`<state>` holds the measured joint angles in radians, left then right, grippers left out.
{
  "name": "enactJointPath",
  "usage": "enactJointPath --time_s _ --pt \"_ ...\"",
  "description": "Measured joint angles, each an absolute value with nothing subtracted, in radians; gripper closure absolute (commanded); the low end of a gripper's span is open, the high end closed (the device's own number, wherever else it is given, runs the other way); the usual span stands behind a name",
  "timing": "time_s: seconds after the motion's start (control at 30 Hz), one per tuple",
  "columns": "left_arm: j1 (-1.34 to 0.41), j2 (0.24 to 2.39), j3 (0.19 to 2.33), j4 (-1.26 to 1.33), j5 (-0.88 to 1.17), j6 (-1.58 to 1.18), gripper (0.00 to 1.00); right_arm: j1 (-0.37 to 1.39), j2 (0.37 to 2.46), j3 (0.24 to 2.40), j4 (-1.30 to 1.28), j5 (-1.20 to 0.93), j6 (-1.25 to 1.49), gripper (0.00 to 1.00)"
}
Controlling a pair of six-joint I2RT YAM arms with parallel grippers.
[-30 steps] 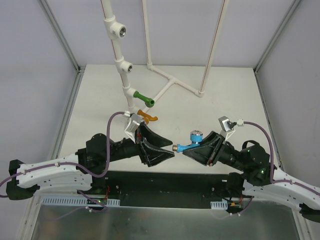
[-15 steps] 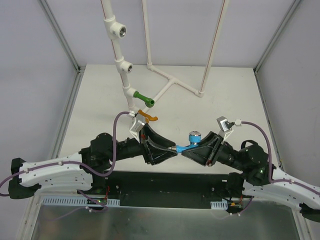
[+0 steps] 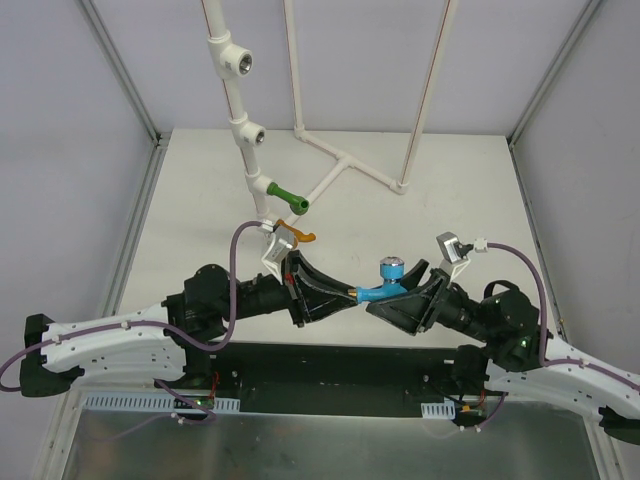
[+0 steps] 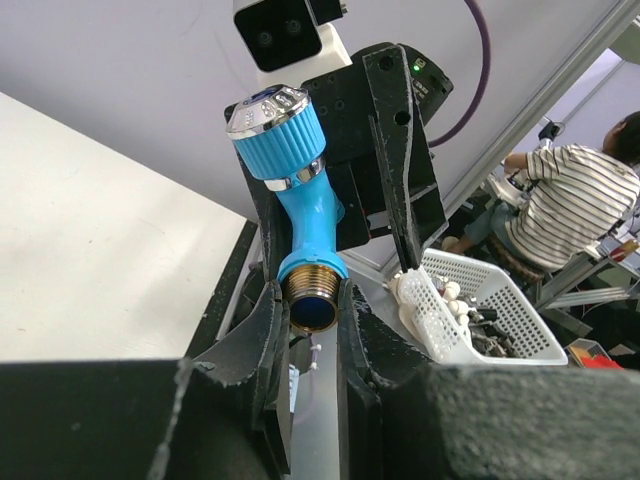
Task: Install the water faucets
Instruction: Pick up the water faucet from the center of the board.
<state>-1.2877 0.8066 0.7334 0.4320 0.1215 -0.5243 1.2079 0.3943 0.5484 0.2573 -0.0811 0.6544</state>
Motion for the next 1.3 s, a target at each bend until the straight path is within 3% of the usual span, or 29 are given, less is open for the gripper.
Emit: enactJointPath --time_s 0.17,0.2,0.27,0.37,0.4,0.67,0.7,0.8,0.9,1.3 --pt "-1.288 0.811 0.733 0.44 0.121 -0.524 1.0 1.209 0.392 0.548 0.258 -0.081 0.654 0.41" --pt "-1.288 0.812 0.733 0.443 0.121 -0.524 1.0 1.209 0.392 0.548 0.258 -0.081 0.654 0.46" --pt "-1.288 0.813 0.733 0.448 0.122 -0.526 1.0 1.209 0.392 0.548 0.26 -0.081 0.654 0.57" --pt "-1.288 0.814 0.734 0.46 0.126 -0.534 1.0 1.209 0.392 0.548 0.26 -0.074 0.647 0.99" --pt "-1.288 0.814 0.734 0.467 0.13 -0.535 1.0 1.208 0.392 0.548 0.26 -0.07 0.653 1.0" --pt "-1.288 0.817 0.735 0.474 0.13 -0.537 1.0 1.208 0.394 0.548 0.266 -0.064 0.657 1.0" --pt "-1.288 0.817 0.735 0.474 0.13 -0.537 1.0 1.208 0.394 0.548 0.266 -0.064 0.657 0.96" --pt "-1.288 0.815 0.735 0.474 0.13 -0.537 1.0 1.208 0.393 0.548 0.266 -0.064 0.657 0.59" --pt "-1.288 0.815 0.735 0.473 0.13 -0.537 1.0 1.208 0.391 0.547 0.266 -0.056 0.659 0.45" --pt "-1.288 0.815 0.735 0.467 0.13 -0.537 1.0 1.209 0.371 0.528 0.266 -0.019 0.654 0.42"
